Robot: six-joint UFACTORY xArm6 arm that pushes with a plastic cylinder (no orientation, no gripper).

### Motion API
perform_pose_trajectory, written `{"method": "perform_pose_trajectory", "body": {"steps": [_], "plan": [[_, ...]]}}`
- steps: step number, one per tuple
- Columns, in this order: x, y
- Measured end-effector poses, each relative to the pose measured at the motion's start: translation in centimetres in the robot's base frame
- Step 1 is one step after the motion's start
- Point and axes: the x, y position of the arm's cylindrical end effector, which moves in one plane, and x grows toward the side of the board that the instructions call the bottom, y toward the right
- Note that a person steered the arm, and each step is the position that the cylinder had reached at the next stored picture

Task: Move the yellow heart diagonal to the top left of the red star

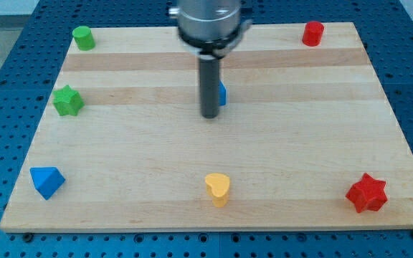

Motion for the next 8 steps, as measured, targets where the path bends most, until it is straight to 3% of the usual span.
{"method": "perform_pose_trajectory", "body": {"steps": [4,6,8], "plan": [[18.2,-3.1],[18.3,1.1],[14.4,2.3]]}}
